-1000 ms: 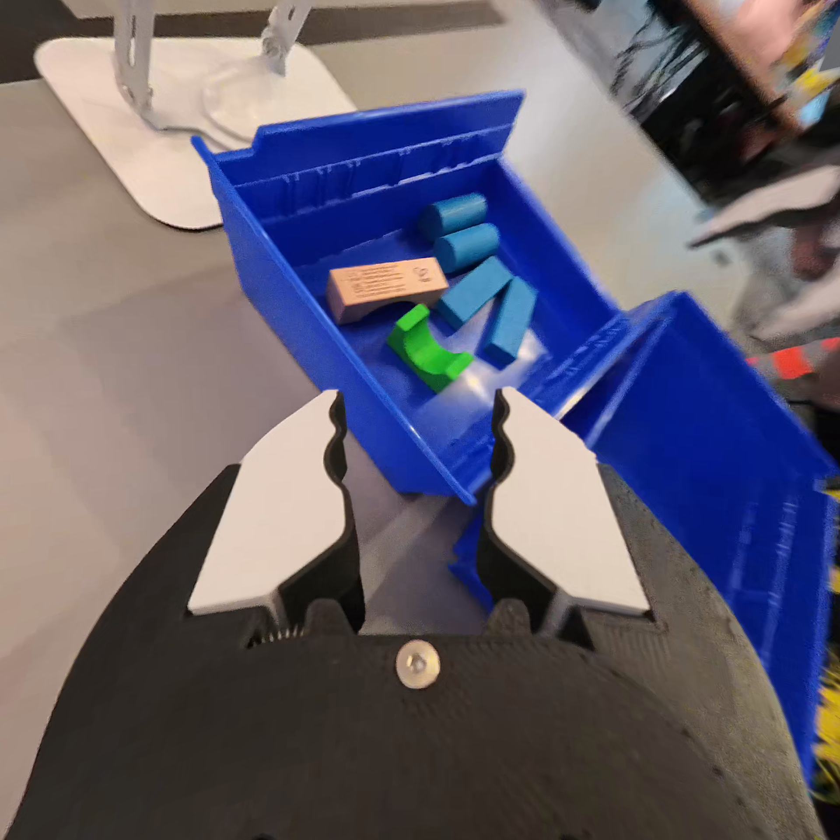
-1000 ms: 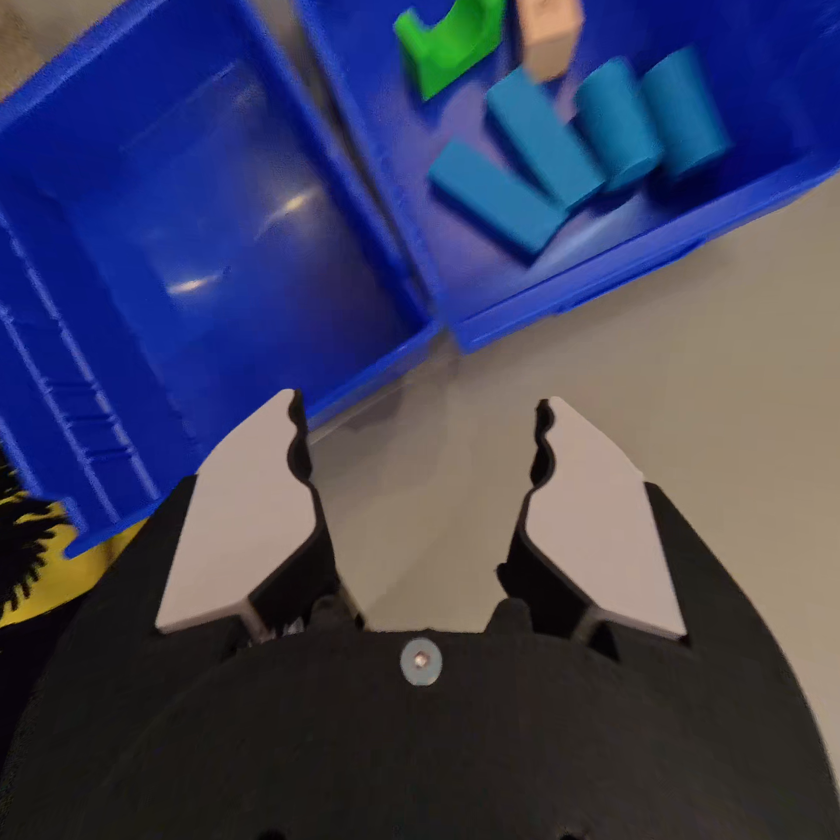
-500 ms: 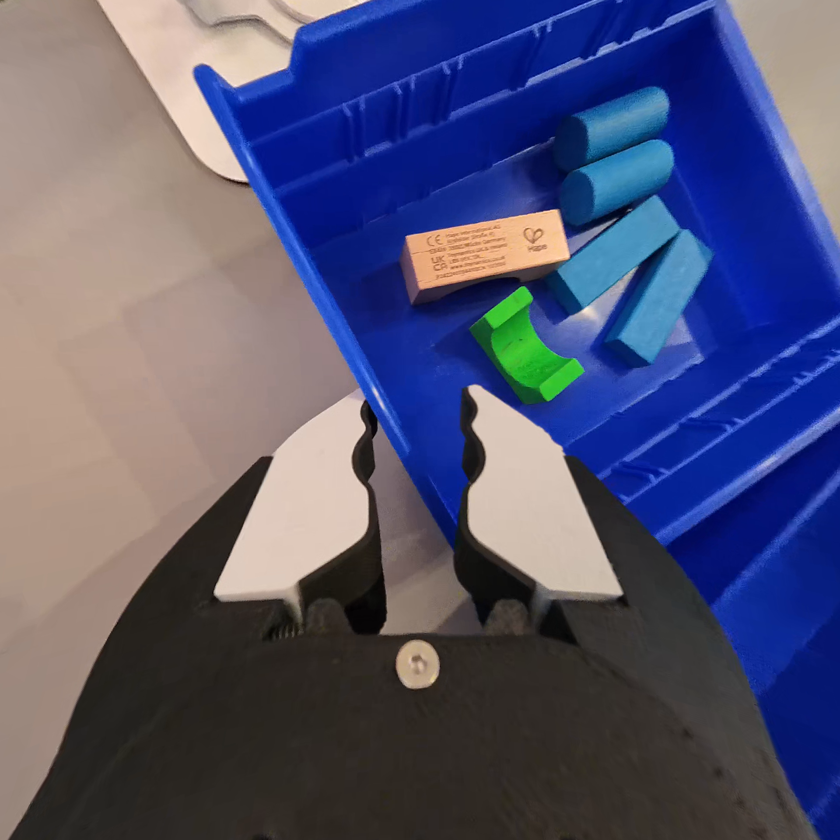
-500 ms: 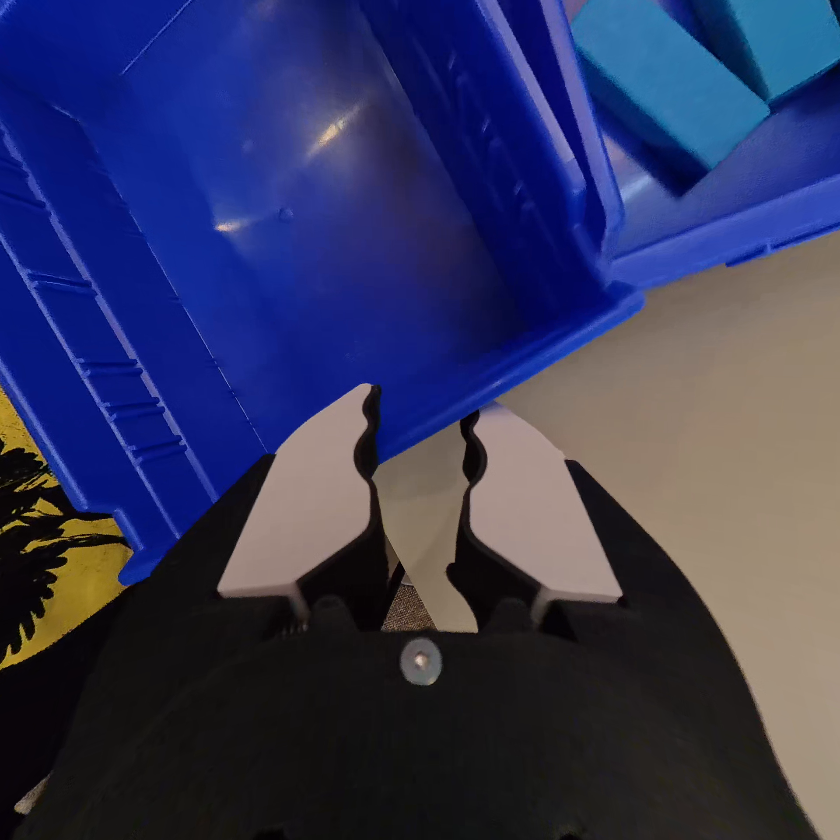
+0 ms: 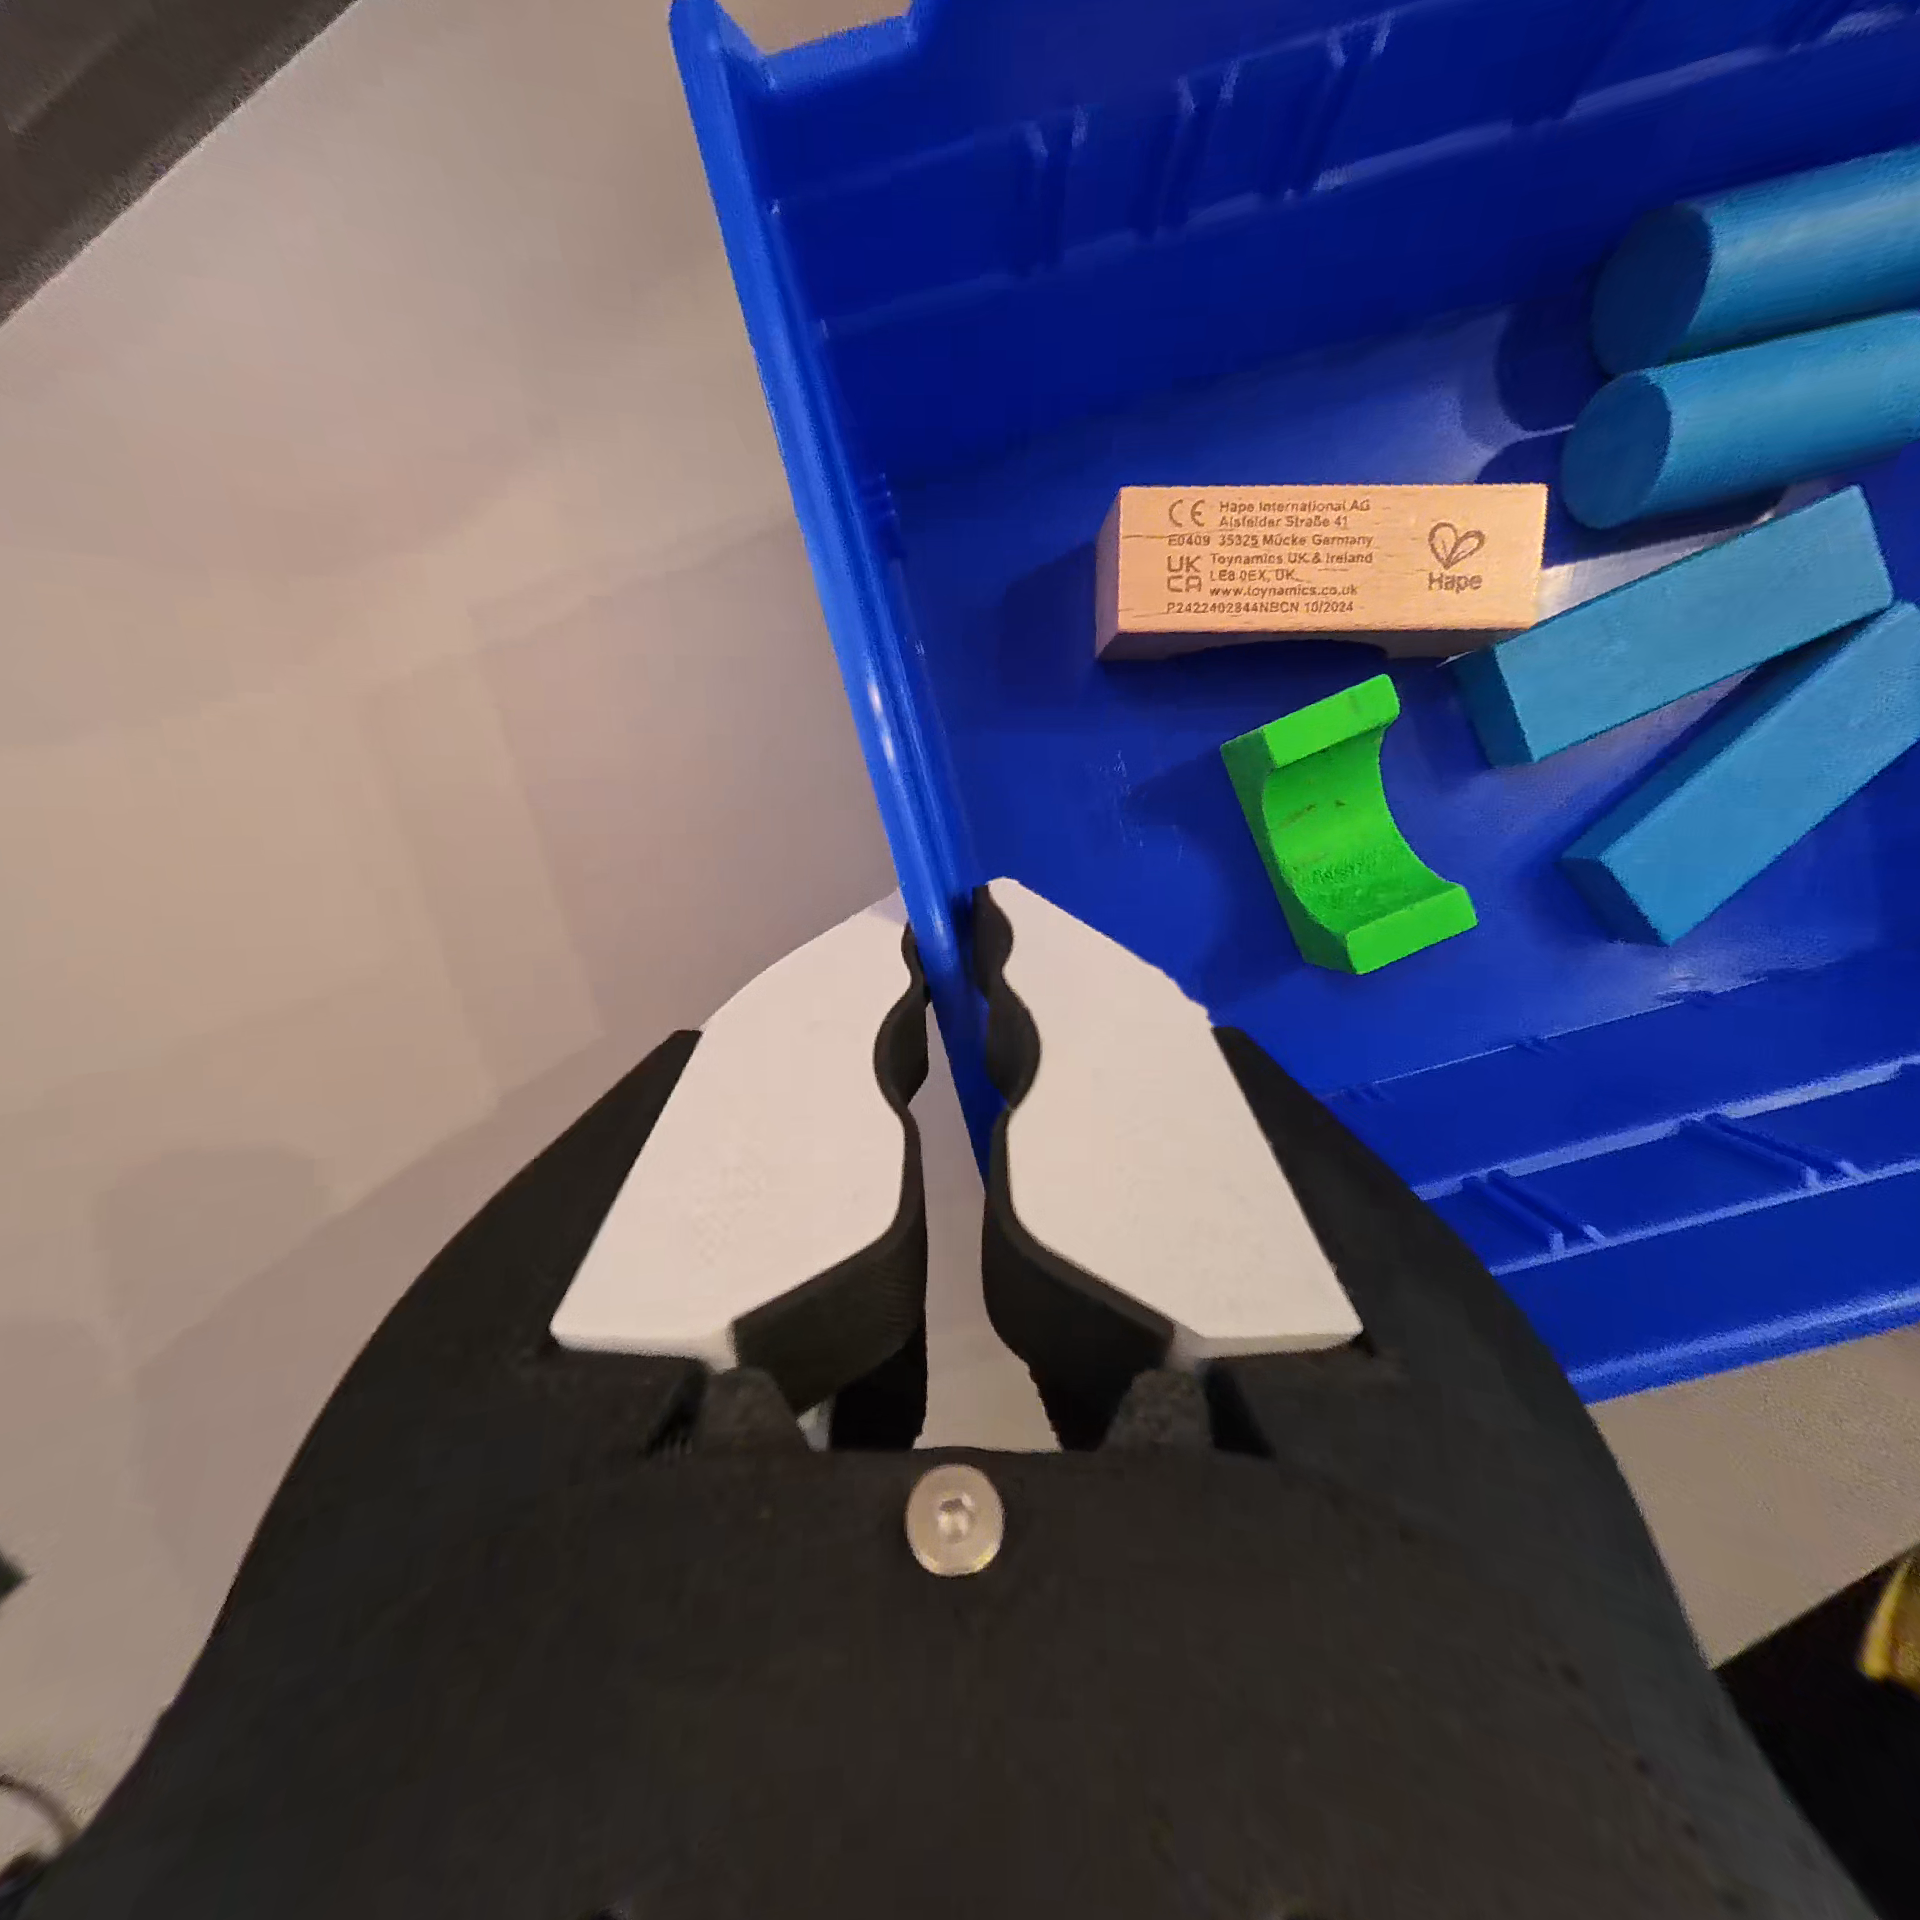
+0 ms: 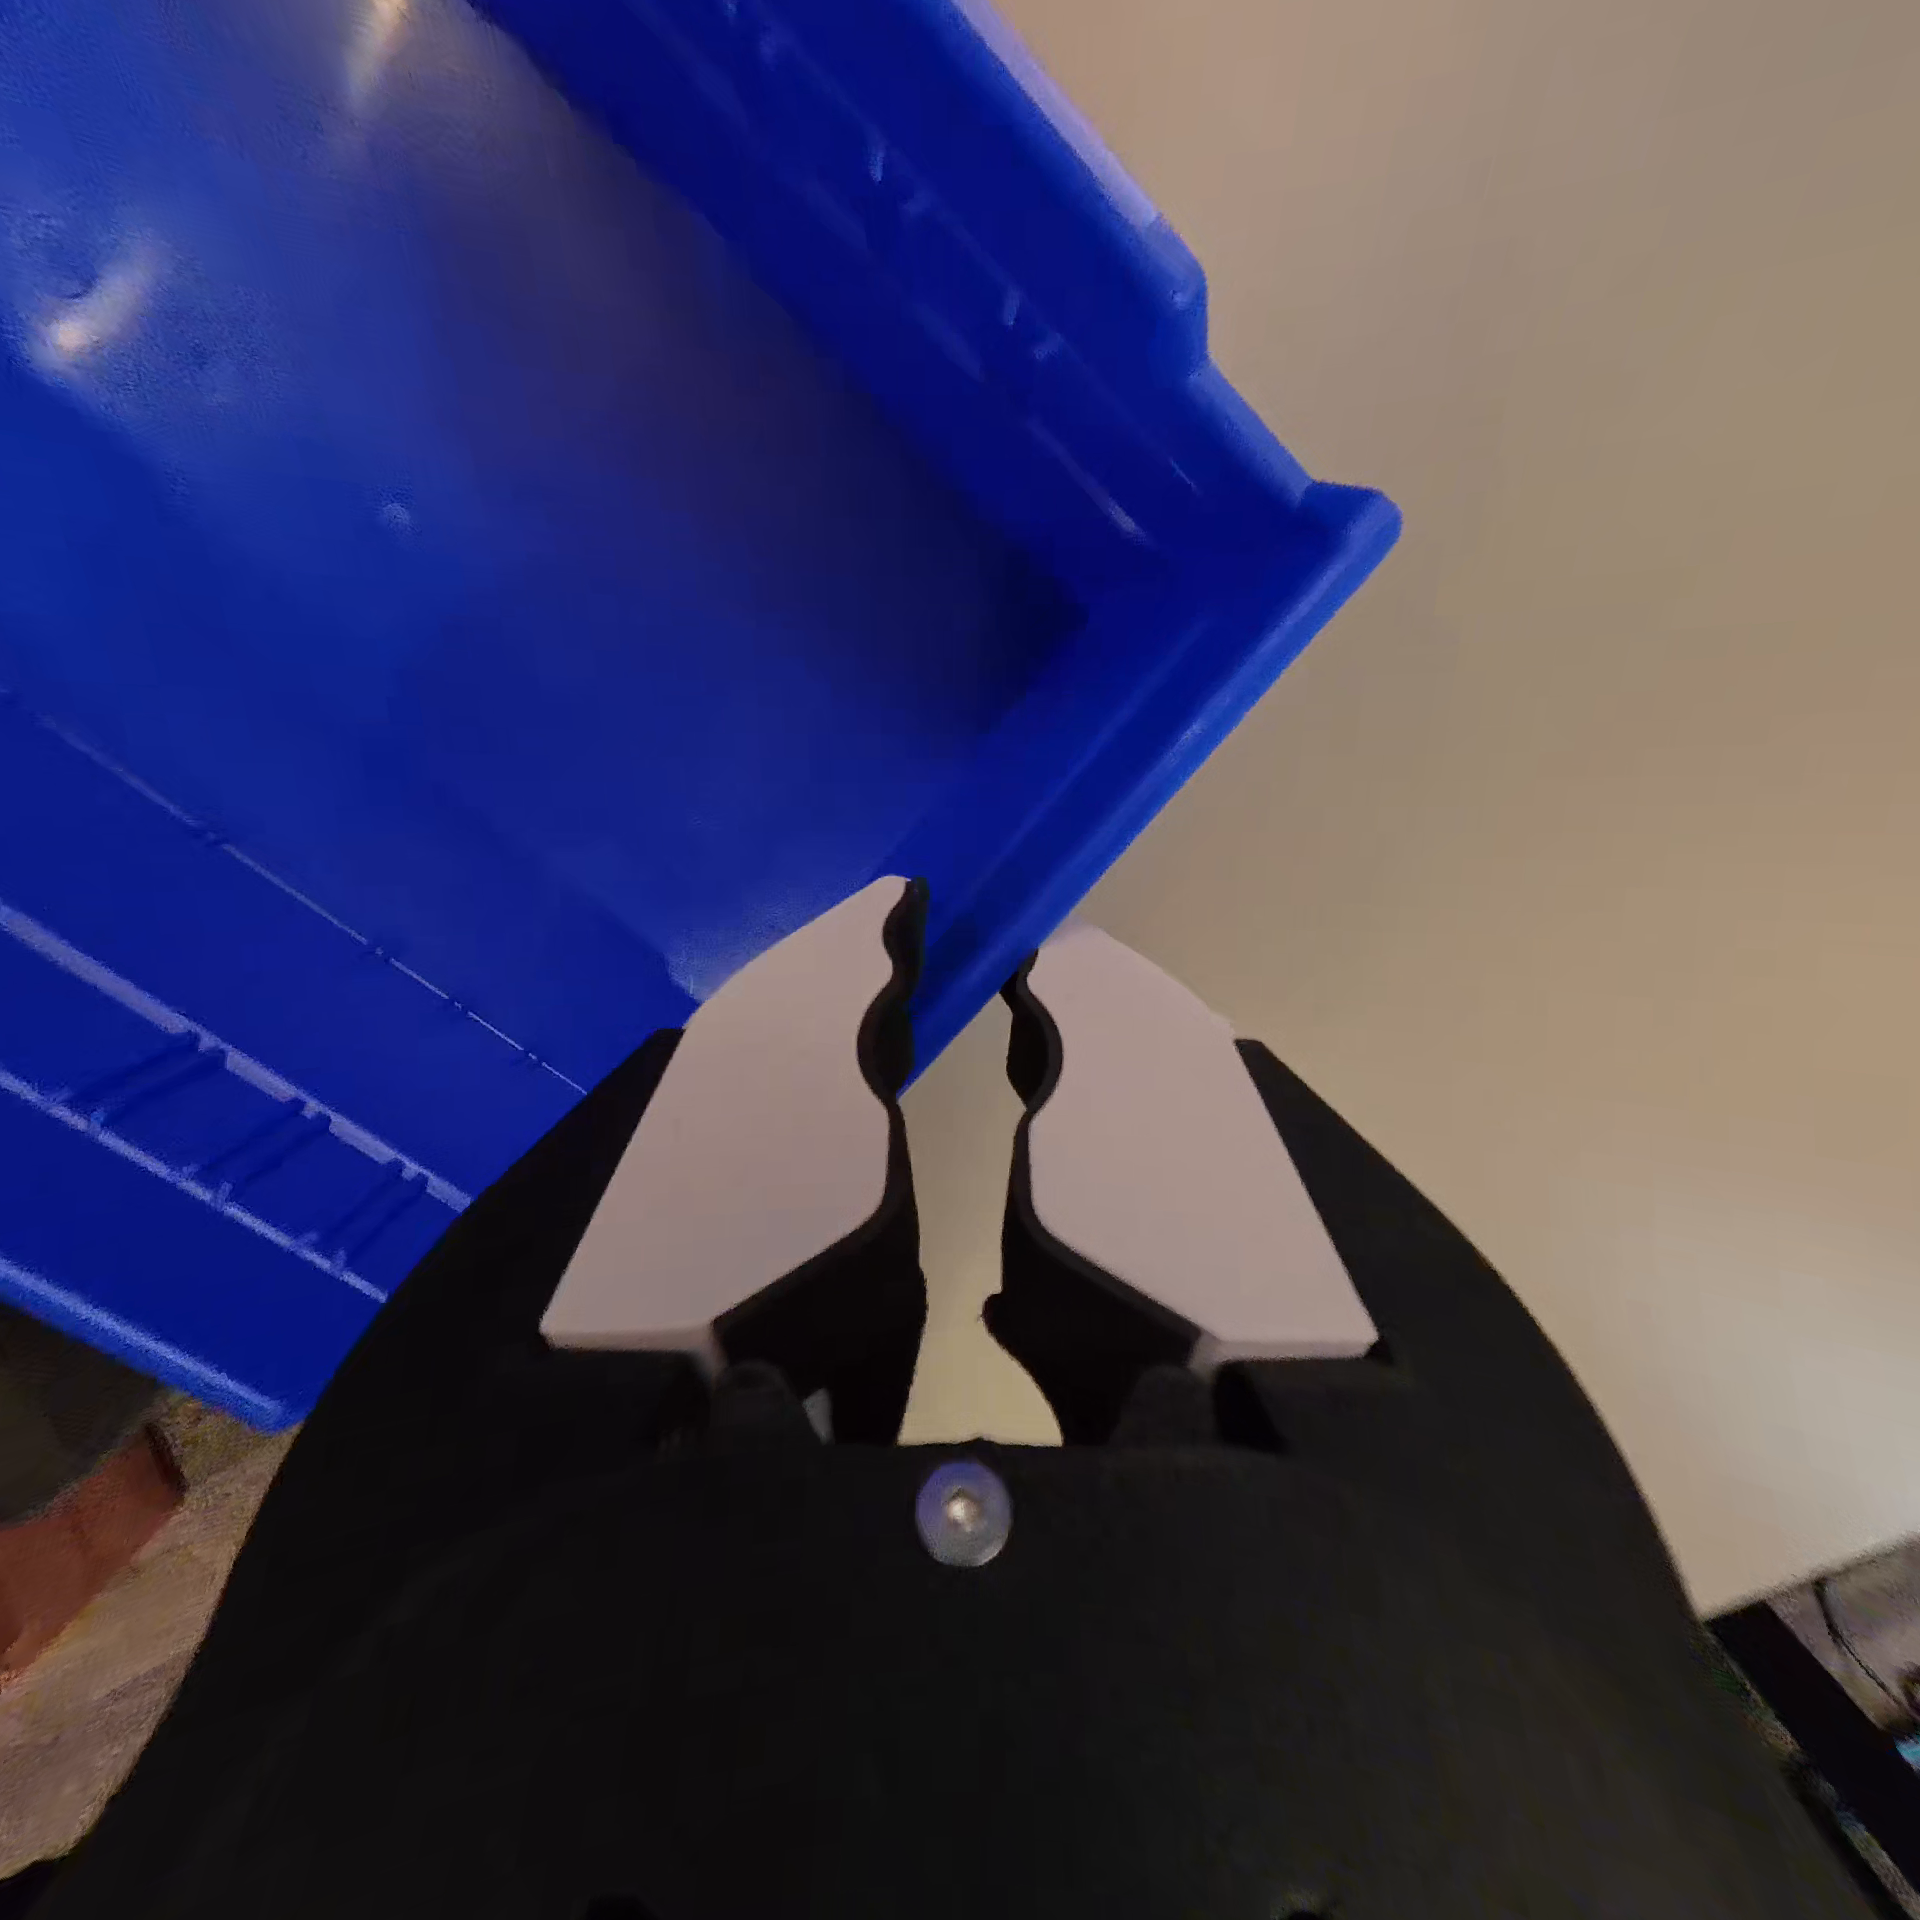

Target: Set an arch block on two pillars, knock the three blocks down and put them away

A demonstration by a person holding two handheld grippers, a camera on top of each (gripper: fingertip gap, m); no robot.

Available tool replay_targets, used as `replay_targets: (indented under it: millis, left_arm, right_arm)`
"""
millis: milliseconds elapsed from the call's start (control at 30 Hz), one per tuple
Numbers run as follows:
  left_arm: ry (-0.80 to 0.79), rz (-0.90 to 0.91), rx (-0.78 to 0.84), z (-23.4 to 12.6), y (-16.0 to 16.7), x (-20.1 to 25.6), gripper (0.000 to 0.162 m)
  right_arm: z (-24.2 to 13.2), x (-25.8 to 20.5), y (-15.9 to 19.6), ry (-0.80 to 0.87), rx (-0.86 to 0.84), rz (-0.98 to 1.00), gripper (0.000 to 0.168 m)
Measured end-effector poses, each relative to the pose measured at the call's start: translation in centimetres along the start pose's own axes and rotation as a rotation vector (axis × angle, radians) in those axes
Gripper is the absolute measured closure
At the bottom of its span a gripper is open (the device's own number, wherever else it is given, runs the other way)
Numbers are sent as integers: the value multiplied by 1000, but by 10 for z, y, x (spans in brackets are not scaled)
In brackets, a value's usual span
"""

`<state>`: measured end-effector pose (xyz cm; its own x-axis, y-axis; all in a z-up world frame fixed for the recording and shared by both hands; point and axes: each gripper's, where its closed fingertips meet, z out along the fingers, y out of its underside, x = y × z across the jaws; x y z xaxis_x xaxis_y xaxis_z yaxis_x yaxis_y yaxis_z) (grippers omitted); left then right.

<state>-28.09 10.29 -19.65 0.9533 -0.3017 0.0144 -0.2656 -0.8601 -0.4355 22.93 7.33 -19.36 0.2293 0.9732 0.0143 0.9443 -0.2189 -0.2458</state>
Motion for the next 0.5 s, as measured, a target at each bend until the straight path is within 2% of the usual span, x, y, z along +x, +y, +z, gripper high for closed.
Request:
replay_targets:
  millis: [233, 500]
  left_arm:
    - [-6, 158, -150, -12, 26, -67, 153]
    - [-126, 278, -295, -8, 15, -145, 148]
  right_arm:
    - [-2, 100, 16, 67, -136, -61, 153]
    - [2, 228, 2, 172, -303, -139, 153]
